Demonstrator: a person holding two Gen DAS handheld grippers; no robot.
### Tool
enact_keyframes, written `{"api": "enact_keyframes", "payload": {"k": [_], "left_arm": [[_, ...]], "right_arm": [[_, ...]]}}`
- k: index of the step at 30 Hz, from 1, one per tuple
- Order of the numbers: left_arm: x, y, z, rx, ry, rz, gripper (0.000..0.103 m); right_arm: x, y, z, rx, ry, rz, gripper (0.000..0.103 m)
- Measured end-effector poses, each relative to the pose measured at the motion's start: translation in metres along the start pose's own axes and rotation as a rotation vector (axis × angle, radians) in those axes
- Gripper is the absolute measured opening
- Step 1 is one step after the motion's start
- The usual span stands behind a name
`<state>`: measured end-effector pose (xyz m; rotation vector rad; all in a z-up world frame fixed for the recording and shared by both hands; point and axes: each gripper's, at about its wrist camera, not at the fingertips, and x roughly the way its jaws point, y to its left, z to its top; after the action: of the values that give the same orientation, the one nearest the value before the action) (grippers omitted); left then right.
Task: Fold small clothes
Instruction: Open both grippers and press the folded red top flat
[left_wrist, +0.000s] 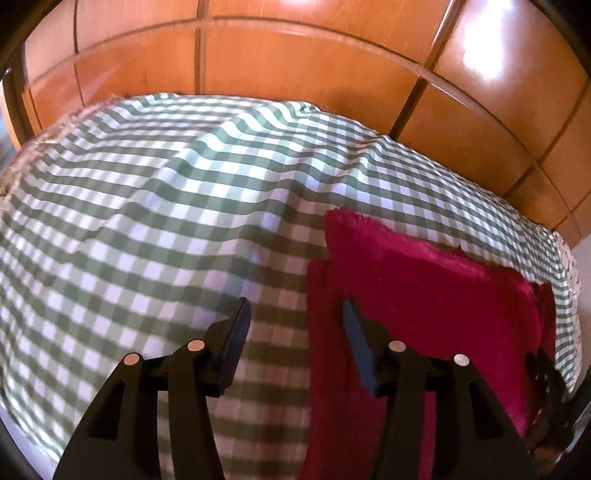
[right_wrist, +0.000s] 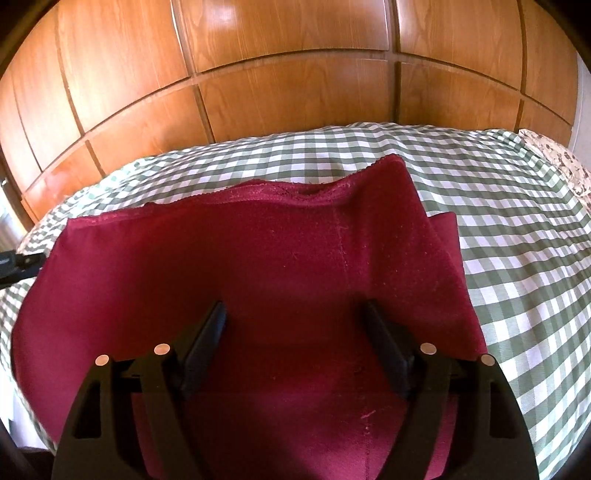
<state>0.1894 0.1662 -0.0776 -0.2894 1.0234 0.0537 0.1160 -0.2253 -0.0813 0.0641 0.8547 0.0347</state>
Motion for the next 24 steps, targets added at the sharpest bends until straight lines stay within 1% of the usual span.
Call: {"api": "enact_keyframes", "payload": {"k": [1,2,3,4,5,6,8,10,12,14,17,19,24], "left_arm": [[0.004,-0.002,0.003,0.005,0.002,-0.011,0.050],[0.009,-0.004,0.005,0.008,0.007,-0.009,0.043],[0.019,-0.006,0.007,0.009,0.025,0.007,0.030],[0.028,-0.010,0.007,0.019,0.044,0.030,0.029],[0.035,-0.014,0.006,0.036,0.040,0.075,0.031],[0.038,-0.017,0.006,0.051,0.023,0.105,0.034],[0.038,-0.027,0.002,0.094,-0.016,0.190,0.042],[0.029,-0.032,0.000,0.101,-0.046,0.217,0.042],[0.012,-0.037,-0.004,0.116,-0.098,0.248,0.041],[-0.001,-0.038,-0.007,0.118,-0.124,0.246,0.041],[-0.026,-0.037,-0.015,0.123,-0.184,0.241,0.047],[-0.034,-0.035,-0.014,0.125,-0.194,0.227,0.049],[-0.053,-0.036,-0.023,0.129,-0.226,0.203,0.051]], "right_arm": [[0.000,0.000,0.000,0.000,-0.001,0.000,0.076],[0.000,0.000,0.000,0.001,-0.003,0.000,0.076],[0.000,0.000,0.000,0.001,-0.005,0.000,0.076],[0.000,0.000,0.000,0.001,-0.008,0.000,0.077],[0.000,0.001,-0.001,0.002,-0.010,-0.001,0.077],[0.001,0.001,-0.001,0.002,-0.012,-0.002,0.077],[0.001,0.001,0.000,0.002,-0.013,-0.003,0.077],[0.001,0.001,-0.001,0.001,-0.013,-0.002,0.077],[0.002,0.002,-0.001,0.001,-0.011,-0.003,0.077],[0.002,0.002,-0.001,-0.002,-0.010,-0.007,0.078],[0.002,0.002,-0.001,-0.003,-0.012,-0.008,0.078],[0.002,0.002,-0.002,-0.005,-0.010,-0.009,0.078],[0.002,0.003,0.000,-0.006,-0.002,-0.013,0.078]]}}
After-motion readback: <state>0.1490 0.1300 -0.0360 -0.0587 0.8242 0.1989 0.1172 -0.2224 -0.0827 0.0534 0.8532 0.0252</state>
